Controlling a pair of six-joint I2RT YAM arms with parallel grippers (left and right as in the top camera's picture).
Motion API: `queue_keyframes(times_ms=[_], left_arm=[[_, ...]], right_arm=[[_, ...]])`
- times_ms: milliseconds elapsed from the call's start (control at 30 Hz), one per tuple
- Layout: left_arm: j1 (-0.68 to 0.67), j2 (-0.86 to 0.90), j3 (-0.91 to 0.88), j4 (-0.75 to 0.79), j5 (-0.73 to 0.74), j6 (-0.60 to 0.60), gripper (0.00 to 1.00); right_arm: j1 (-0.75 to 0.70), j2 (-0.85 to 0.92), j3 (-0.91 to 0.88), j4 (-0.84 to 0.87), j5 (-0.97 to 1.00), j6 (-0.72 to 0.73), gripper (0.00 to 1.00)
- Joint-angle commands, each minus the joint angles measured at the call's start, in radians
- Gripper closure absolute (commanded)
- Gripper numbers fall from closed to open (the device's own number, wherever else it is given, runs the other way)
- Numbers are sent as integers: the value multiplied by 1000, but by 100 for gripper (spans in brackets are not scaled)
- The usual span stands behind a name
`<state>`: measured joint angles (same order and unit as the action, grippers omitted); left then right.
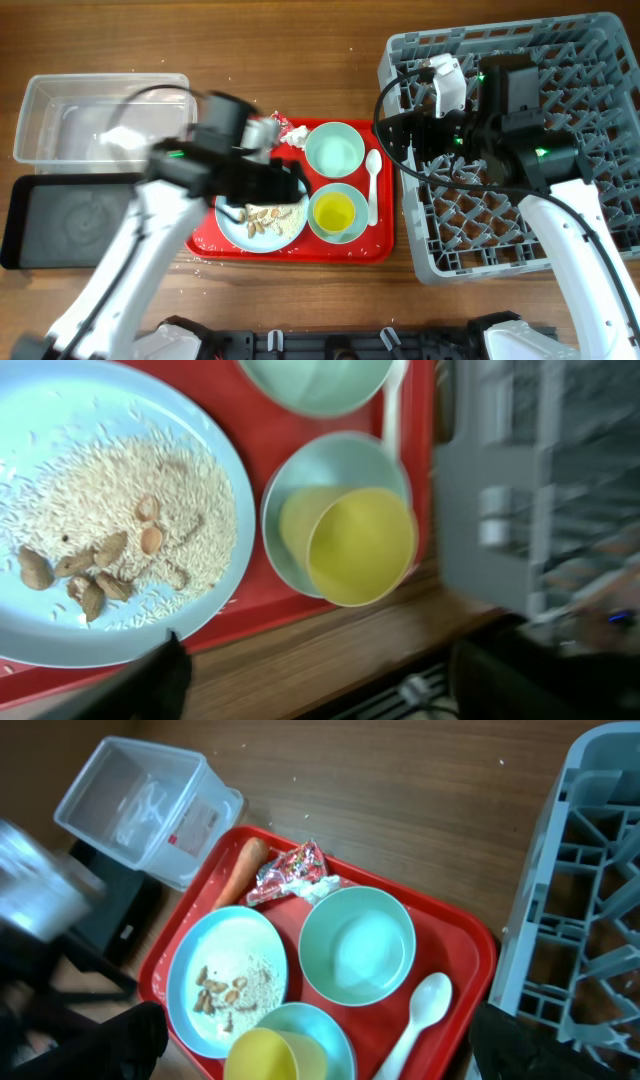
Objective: Sort waste into correct bins and load items into the dishwasher rack
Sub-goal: 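Lift the yellow cup from the blue bowl with the left gripper, then hand the yellow cup from the left gripper to the right gripper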
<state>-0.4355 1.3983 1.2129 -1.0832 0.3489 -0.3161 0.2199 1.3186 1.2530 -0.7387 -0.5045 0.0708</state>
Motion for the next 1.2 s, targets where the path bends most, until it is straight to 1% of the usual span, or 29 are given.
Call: queue_keyframes(times_ms=[0,33,67,100,167,200,233,300,333,400,467,500,567,600,633,667,700,733,767,800,867,933,1067,1167], left_arm=[[-135,140,8,14,-229,-68,31],[-153,179,8,19,-231,-76,36],[-172,229,8,27,-230,-85,42],[-189,278,8,39,-230,-85,50],[-212,348,8,90,-227,-85,60],[-216,359,8,104,-227,-85,67],[-215,362,9,107,-227,-86,95],[-198,343,37,80,-209,-93,96],[-179,319,83,33,-172,-93,96],[-138,262,145,-33,-166,-93,96],[-19,144,169,-31,-98,-90,96],[47,105,169,-16,-21,-78,96],[227,60,169,23,342,32,96],[330,62,168,12,578,95,96],[382,69,167,-15,705,135,96],[430,75,166,-71,830,185,96],[457,76,166,-126,901,224,96],[469,75,166,-171,937,248,96],[471,75,166,-204,967,261,96],[470,75,166,-225,993,261,96],[457,74,166,-233,1044,261,96],[431,74,167,-230,1057,264,96],[401,73,166,-230,1076,264,96],[378,73,166,-219,1075,264,96]], right_arm=[[1,-2,28,-6,34,98,0],[1,-2,28,-11,53,111,0],[1,-2,28,-22,71,115,0],[1,-2,28,-29,71,115,0],[1,-2,28,-37,71,115,0],[1,-2,28,-37,71,116,0],[1,-2,28,-40,70,116,0],[1,-2,28,-47,71,116,0],[1,-2,28,-47,71,116,0],[1,-2,28,-51,70,116,0],[1,-2,28,-71,70,115,0],[2,-2,28,-79,70,116,0],[2,5,28,-85,25,116,0],[2,11,28,-80,-34,116,0],[4,14,28,-71,-101,113,1],[10,15,28,-41,-226,107,4],[22,15,28,14,-356,67,6],[40,15,28,93,-509,19,7],[57,15,28,169,-608,-1,7],[78,15,28,241,-654,0,8],[112,16,28,322,-656,0,9],[165,21,28,393,-656,8,8],[235,49,28,410,-626,11,9],[258,73,28,409,-626,32,33]])
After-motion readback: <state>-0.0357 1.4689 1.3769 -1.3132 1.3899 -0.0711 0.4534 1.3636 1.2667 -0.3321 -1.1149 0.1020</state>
